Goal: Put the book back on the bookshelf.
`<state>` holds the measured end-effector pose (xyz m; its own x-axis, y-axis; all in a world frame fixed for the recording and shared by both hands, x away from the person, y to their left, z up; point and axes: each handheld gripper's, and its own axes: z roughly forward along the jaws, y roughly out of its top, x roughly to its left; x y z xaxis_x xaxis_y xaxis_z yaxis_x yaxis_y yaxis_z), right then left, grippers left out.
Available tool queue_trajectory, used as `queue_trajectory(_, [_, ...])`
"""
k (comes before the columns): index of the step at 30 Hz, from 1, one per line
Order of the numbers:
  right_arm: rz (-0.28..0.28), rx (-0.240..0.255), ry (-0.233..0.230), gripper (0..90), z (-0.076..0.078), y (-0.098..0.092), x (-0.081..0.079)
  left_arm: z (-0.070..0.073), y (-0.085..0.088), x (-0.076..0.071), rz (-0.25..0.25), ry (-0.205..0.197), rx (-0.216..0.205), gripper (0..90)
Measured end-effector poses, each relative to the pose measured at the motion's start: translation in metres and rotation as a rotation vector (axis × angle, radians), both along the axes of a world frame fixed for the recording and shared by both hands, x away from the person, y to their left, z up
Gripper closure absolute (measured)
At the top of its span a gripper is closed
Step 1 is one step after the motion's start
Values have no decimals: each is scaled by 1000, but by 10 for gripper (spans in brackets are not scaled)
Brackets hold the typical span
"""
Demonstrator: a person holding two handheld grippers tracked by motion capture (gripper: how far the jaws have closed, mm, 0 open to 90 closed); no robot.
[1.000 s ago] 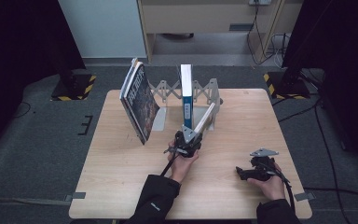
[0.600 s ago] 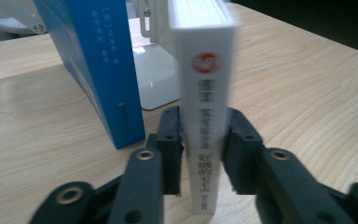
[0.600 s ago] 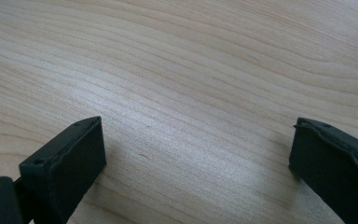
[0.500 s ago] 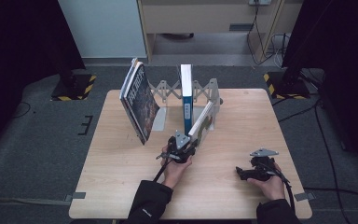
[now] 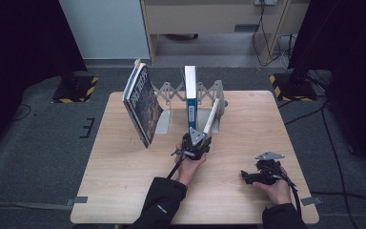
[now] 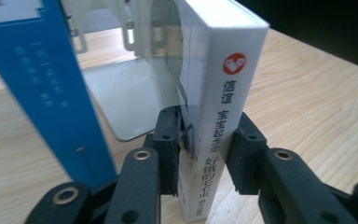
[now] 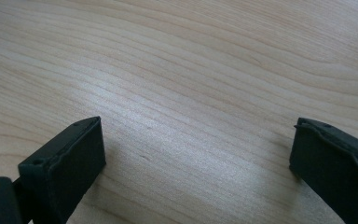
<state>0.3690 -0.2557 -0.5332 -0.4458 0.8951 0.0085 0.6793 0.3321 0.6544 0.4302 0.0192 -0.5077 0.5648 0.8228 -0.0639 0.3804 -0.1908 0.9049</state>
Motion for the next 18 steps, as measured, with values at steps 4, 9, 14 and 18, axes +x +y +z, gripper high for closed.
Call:
queue_trajectory(4, [1,-1,-1,35,0,0,0,-1,4,-2,-71,3,-12,617])
queue_trajectory(9, [-4,1,-6,35,0,1,0,4,10,-10,-104,-22,-18,652])
queue_trajectory(14, [-4,1,-6,34,0,1,0,10,3,-4,-113,-15,-1,661])
queue_trajectory(18, [-2,0,-6,34,0,1,0,10,-5,6,-106,-4,-3,663])
